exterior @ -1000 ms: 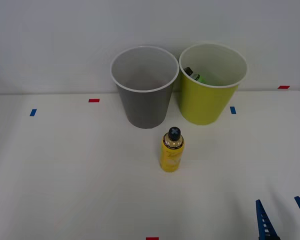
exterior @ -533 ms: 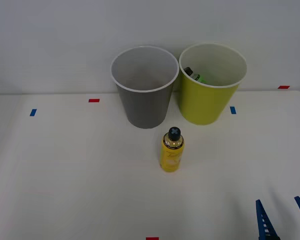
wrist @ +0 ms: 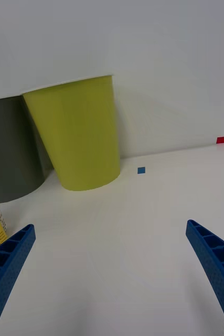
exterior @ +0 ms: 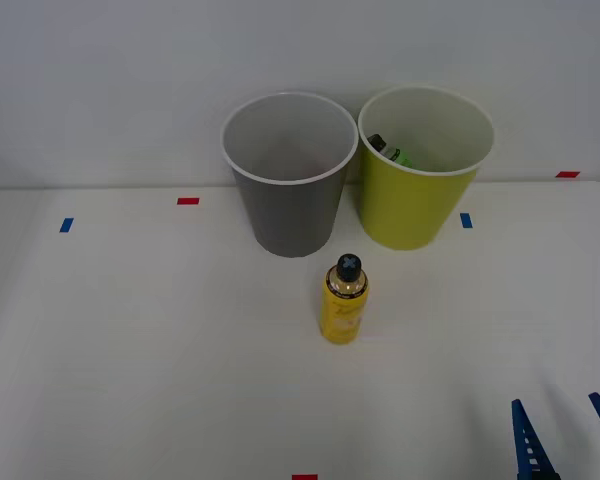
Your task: Put cans in the gray bin, plastic bottles in the light green bin
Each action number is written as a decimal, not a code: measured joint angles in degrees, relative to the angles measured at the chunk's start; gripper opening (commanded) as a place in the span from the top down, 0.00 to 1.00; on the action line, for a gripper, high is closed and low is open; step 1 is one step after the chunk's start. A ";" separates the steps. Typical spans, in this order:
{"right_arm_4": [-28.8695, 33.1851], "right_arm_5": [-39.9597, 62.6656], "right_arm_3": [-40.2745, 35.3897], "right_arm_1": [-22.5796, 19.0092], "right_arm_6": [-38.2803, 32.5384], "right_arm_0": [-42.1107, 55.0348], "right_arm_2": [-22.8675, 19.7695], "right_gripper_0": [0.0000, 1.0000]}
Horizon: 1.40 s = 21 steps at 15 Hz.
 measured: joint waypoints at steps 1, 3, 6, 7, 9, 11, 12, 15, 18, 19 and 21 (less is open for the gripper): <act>-0.21 -0.29 1.37 0.15 0.12 -0.06 0.73 0.00; -0.48 -1.12 1.20 -0.59 0.80 -0.15 1.87 0.00; 0.92 -1.31 0.38 -1.77 1.79 -0.91 3.24 0.00; 0.95 -1.44 0.35 -1.99 2.37 -1.04 3.92 0.00; 0.93 -1.88 0.33 -2.15 5.43 -1.03 5.09 0.00; -0.20 -2.09 0.33 -2.34 11.02 -0.85 6.82 0.00; -0.95 -2.12 0.33 -2.65 13.01 -0.85 8.07 0.00; -1.78 -2.28 0.32 -4.04 14.43 -2.04 11.59 0.00; -3.61 -1.72 0.34 -5.27 14.07 -6.22 15.22 0.00; -4.06 -1.17 0.36 -5.62 14.12 -7.85 16.36 0.00; -4.71 -0.57 0.38 -6.72 13.88 -10.50 18.23 0.00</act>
